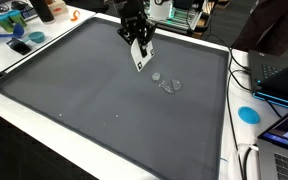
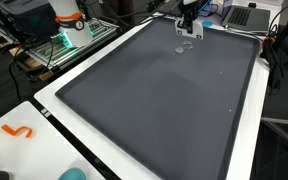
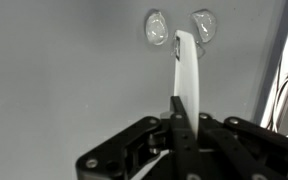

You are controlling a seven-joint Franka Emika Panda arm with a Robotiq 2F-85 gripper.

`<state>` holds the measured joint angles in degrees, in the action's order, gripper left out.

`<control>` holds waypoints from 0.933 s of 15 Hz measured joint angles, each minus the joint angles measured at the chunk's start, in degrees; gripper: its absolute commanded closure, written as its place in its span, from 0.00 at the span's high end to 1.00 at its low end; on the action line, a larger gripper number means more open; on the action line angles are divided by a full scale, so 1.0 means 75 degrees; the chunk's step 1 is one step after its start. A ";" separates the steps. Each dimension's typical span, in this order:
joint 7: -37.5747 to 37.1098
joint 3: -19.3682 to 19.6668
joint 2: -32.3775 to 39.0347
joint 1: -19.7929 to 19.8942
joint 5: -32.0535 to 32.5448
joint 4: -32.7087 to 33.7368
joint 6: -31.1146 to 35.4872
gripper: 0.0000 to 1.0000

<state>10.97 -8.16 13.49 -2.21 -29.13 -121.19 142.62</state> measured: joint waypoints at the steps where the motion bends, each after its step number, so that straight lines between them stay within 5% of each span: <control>1: 0.0105 -0.0016 -0.0073 0.0001 -0.0065 -0.0091 0.0002 0.01; 14: 0.0346 -0.0121 -0.0604 -0.0121 -0.0078 -0.1099 0.0468 0.01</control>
<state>13.57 -9.06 8.95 -3.12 -29.72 -129.43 146.13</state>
